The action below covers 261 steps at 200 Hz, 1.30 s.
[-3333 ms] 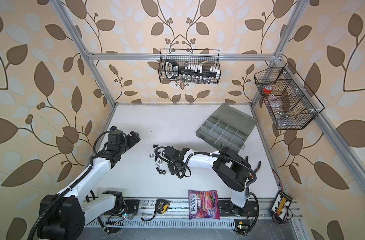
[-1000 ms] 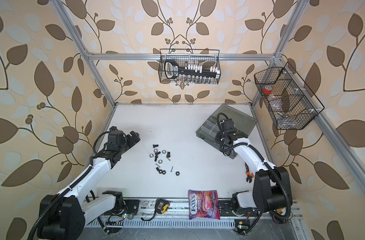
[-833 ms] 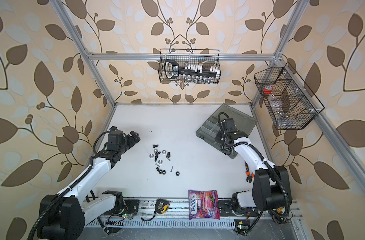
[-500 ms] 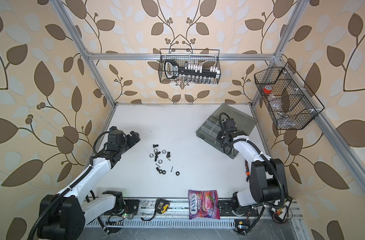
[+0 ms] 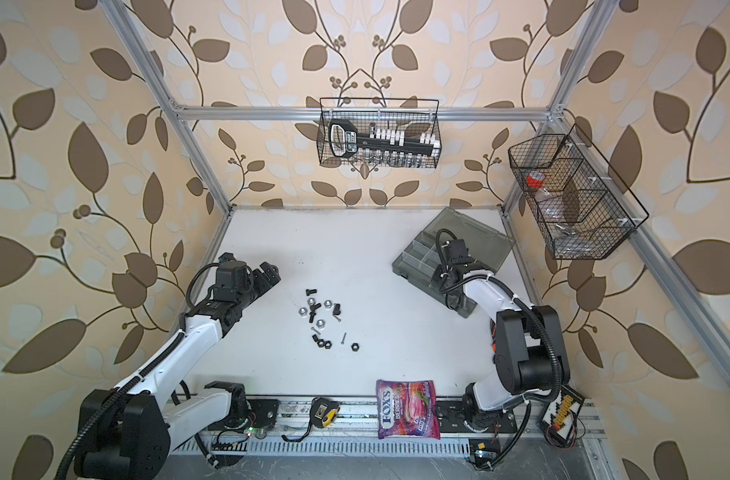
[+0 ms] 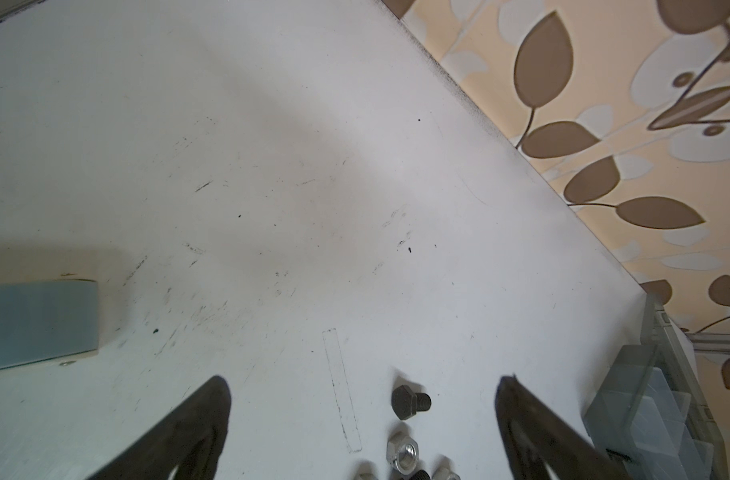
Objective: Sort the screws and nuts into containers
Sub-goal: 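Carry the bolt to the organizer box and lower it in, then open the right gripper and lift it away from the box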
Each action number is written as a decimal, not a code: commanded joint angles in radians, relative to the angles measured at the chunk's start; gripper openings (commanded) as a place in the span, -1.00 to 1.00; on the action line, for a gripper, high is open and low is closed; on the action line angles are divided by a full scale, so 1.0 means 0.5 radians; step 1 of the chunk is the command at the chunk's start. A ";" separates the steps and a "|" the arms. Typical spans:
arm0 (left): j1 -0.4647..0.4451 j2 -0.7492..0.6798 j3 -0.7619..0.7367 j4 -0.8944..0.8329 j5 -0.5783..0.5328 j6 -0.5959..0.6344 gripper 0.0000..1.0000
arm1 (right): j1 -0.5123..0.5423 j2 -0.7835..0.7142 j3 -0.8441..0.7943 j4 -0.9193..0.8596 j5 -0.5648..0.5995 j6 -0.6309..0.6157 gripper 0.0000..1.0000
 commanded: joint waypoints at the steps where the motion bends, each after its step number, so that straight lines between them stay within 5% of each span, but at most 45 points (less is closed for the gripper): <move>1: -0.007 -0.047 0.067 -0.036 -0.006 0.016 0.98 | -0.007 0.033 -0.039 0.049 -0.027 -0.003 -1.00; 41: -0.009 -0.052 0.066 -0.039 -0.006 0.016 0.98 | -0.011 0.059 -0.066 0.077 -0.028 -0.001 -0.97; 113: -0.007 -0.066 0.069 -0.049 -0.018 0.017 0.98 | -0.012 0.038 -0.043 0.071 -0.054 -0.023 -0.35; 203: -0.007 -0.078 0.102 -0.092 -0.011 -0.003 0.98 | 0.015 -0.326 -0.047 0.011 -0.111 -0.109 -0.17; 261: -0.008 -0.093 0.116 -0.132 0.014 -0.055 0.98 | 0.526 -0.501 -0.004 -0.107 0.096 -0.151 -0.12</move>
